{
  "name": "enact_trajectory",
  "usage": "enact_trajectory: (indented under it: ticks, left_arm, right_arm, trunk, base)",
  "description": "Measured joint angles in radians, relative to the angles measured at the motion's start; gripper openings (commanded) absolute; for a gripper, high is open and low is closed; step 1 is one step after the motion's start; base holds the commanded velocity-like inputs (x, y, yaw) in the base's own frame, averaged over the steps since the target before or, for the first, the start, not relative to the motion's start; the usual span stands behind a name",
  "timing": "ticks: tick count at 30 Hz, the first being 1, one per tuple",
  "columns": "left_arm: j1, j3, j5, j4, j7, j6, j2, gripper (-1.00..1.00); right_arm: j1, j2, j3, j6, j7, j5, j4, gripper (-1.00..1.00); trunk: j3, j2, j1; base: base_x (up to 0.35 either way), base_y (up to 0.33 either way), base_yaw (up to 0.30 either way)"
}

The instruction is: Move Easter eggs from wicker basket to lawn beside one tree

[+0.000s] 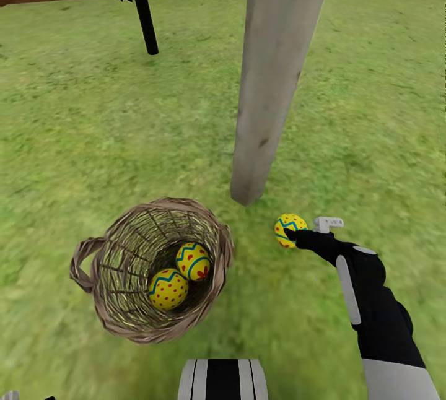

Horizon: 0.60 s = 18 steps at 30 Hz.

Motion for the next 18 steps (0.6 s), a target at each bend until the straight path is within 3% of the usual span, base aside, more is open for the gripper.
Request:
enact_trajectory:
  ticks: [7, 18]
  left_arm:
    - [0.0, 0.0, 0.001, 0.0, 0.0, -0.002, 0.0, 1.0]
    - [-0.001, -0.007, 0.0, 0.001, 0.011, -0.002, -0.005, 1.0]
  right_arm:
    - [0.032, -0.004, 0.015, 0.045, 0.001, 0.001, -0.073, 1.0]
    - [0.026, -0.008, 0.046, 0.102, 0.001, 0.002, -0.083, 1.0]
  trunk:
    - [0.03, 0.002, -0.003]
    - [0.079, 0.004, -0.008]
  base:
    - [0.0, 0.0, 0.224]
    - [0.0, 0.0, 0.263]
